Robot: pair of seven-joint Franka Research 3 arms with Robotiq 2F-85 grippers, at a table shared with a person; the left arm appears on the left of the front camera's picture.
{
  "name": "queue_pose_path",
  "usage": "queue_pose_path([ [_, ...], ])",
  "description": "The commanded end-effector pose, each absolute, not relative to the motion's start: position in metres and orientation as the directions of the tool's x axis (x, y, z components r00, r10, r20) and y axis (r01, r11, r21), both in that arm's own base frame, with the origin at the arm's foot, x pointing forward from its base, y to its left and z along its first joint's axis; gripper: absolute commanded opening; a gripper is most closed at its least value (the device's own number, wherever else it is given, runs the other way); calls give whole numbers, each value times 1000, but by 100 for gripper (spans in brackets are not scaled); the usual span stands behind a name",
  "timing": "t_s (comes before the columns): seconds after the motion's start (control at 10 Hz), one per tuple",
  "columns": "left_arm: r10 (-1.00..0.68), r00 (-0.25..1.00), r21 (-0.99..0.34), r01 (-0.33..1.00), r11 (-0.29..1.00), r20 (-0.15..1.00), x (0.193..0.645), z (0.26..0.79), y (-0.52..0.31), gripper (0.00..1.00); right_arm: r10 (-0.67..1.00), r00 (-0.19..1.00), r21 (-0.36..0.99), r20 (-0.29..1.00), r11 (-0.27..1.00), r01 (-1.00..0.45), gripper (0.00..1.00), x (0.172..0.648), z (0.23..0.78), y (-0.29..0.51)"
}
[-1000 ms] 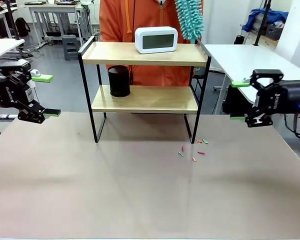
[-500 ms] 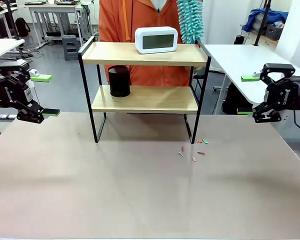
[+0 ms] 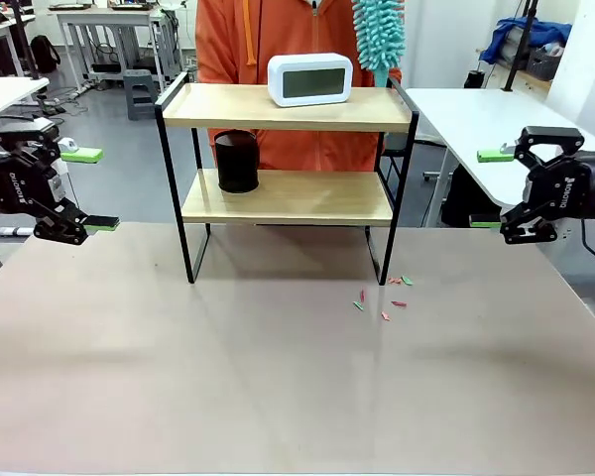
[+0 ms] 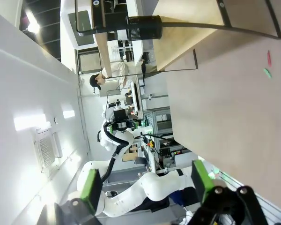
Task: Clean the shelf.
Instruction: Hand the Duster back to the human.
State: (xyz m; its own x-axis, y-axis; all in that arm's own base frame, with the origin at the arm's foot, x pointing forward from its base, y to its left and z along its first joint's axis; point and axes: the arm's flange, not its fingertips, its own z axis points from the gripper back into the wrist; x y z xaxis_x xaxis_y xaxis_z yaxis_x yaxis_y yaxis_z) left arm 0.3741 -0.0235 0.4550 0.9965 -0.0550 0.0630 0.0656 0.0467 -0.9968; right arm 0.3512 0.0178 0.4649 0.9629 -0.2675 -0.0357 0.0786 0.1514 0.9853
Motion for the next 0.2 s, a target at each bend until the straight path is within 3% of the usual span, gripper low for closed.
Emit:
queue_pose_path([
  [0.0,-65,996,-997,66,38,64,372,457,-21,100,-265,963,985,-39,151,82,100,350,466,19],
  [0.1,-65,996,-997,66,38,64,372,457,-21,100,-265,963,985,-39,151,82,100,350,466,19],
])
